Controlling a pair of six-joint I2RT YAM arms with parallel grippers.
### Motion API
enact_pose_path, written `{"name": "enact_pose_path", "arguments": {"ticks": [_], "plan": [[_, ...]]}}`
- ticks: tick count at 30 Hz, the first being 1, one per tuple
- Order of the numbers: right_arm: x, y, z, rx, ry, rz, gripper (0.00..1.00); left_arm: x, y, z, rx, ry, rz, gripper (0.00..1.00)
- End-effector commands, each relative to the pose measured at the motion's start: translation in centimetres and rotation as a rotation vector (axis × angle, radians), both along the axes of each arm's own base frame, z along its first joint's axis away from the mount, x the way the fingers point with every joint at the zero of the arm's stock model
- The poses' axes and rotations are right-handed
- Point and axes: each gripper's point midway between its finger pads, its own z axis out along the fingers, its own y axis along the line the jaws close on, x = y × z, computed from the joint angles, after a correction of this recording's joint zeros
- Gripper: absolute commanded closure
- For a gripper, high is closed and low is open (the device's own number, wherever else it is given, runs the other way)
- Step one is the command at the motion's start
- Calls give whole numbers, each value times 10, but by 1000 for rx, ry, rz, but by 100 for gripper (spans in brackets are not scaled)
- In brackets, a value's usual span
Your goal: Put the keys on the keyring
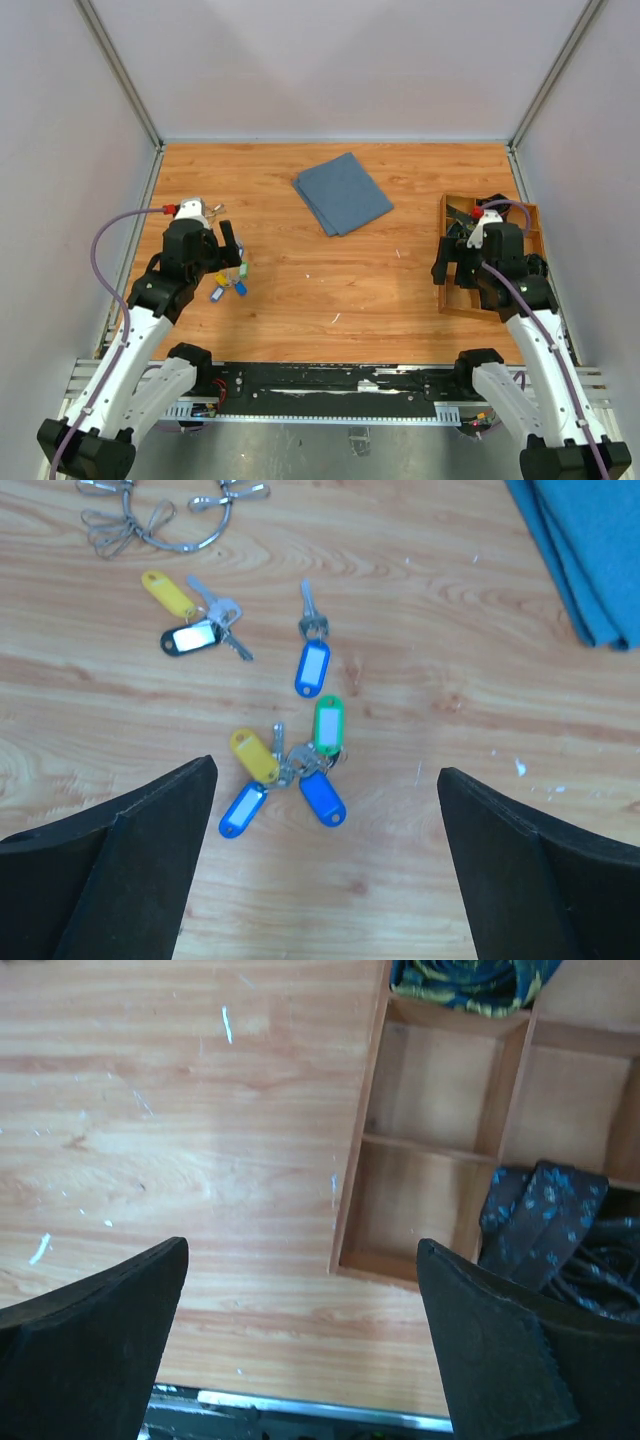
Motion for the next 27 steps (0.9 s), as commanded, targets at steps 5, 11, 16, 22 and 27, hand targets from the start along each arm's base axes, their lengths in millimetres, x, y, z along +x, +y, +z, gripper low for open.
{"name": "enact_pose_path", "arguments": {"ticks": [5,11,16,22,27], "plan": [[46,-1,34,62,-127,-69,2,35,1,39,-90,-93,74,1],[55,1,27,83,-27,-97,2,46,3,45,-99,-96,101,1],[63,5,18,91,55,-86,2,52,3,40,-111,-76,121,0],[65,18,9,149,101,-45,2,55,5,25,-113,-33,153,3],[65,29,11,215,46,-19,2,63,23,12,-109,2,215,5]]}}
